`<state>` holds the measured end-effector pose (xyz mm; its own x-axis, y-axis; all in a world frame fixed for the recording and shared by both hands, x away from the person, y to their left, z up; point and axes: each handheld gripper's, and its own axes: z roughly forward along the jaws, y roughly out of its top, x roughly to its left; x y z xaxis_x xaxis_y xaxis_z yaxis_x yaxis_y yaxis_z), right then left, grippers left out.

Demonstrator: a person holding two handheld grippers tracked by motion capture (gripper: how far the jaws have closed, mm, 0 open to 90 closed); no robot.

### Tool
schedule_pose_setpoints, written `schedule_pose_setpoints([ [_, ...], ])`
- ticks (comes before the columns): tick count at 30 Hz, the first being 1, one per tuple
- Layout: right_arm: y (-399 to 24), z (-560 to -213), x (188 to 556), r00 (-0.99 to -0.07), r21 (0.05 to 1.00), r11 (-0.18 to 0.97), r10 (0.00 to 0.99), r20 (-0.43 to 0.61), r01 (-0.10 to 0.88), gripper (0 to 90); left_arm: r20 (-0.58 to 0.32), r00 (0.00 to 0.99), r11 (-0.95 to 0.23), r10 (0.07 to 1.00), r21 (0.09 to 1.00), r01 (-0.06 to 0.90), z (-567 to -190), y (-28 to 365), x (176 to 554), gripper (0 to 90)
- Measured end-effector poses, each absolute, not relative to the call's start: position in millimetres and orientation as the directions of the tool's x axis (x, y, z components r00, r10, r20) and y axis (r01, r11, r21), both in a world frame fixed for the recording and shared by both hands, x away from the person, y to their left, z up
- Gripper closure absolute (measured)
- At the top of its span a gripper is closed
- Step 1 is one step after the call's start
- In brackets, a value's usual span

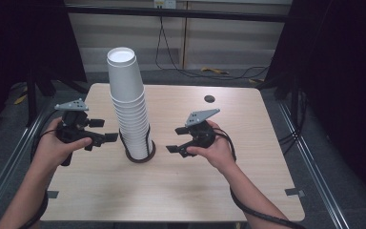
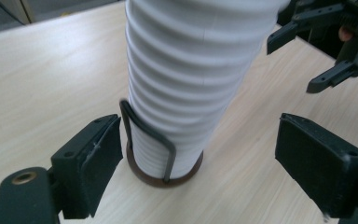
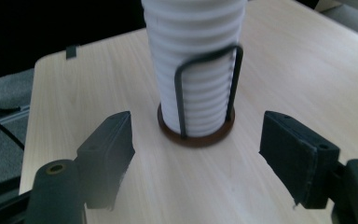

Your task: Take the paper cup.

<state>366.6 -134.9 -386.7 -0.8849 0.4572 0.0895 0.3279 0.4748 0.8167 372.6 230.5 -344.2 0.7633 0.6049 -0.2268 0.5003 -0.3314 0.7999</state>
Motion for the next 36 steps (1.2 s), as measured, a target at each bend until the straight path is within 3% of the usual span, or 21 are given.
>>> schedule_pose_setpoints([
  [6, -110.5, -350.9, 380.2, -0.889, 0.854, 0.432, 0.453, 0.071, 0.289, 24.5, -0.223, 0.770, -0.286, 0.598, 0.837, 0.466, -310.0, 228.6, 383.5, 14.7],
  [14, -85.5, -322.5, 395.6, -0.887, 0.870, 0.405, 0.455, 0.075, 0.281, 23.0, -0.153, 0.799, -0.328, 0.581, 0.855, 0.402, -274.3, 219.5, 393.3, 13.4],
  [21, -71.6, -303.3, 405.6, -0.883, 0.909, 0.302, 0.451, 0.129, 0.287, 20.8, -0.146, 0.808, -0.312, 0.571, 0.872, 0.378, -259.9, 215.2, 399.3, 12.8],
  [36, -49.7, -298.7, 411.4, -0.867, 0.914, 0.287, 0.484, 0.120, 0.286, 16.3, -0.116, 0.820, -0.303, 0.561, 0.893, 0.333, -257.1, 184.8, 415.6, 4.5],
])
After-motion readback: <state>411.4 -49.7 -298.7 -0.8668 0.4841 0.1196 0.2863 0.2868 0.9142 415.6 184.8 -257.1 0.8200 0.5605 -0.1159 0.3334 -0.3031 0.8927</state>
